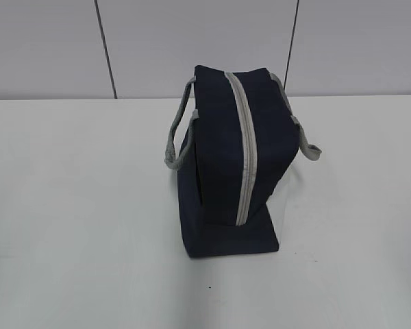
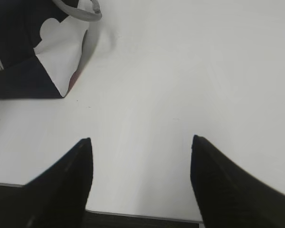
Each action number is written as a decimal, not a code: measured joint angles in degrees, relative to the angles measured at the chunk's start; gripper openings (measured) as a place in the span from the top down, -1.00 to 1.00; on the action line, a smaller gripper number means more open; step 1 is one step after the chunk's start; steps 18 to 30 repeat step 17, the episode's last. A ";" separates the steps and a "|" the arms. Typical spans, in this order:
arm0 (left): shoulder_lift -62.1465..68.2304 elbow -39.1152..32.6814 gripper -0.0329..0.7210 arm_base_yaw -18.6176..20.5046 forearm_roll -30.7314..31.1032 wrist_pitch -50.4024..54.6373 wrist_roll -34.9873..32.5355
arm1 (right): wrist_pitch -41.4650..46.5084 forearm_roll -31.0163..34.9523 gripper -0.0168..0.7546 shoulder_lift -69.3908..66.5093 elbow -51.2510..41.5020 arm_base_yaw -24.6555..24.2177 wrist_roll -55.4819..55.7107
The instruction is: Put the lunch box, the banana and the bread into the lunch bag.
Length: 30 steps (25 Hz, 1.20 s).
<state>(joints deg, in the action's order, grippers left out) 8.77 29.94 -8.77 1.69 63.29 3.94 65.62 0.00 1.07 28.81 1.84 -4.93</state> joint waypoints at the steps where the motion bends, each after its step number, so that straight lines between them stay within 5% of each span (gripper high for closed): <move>1: -1.06 0.00 -0.24 0.92 0.00 0.00 0.00 | -0.04 0.00 -0.28 0.00 0.00 -0.51 0.00; 10: -9.55 0.00 -0.23 8.63 0.00 0.10 0.00 | -0.04 0.00 -0.28 0.00 0.00 -1.19 0.00; 30: -9.66 0.00 -0.21 8.80 -0.06 0.16 0.00 | -0.04 0.00 -0.28 0.00 0.00 -1.19 0.00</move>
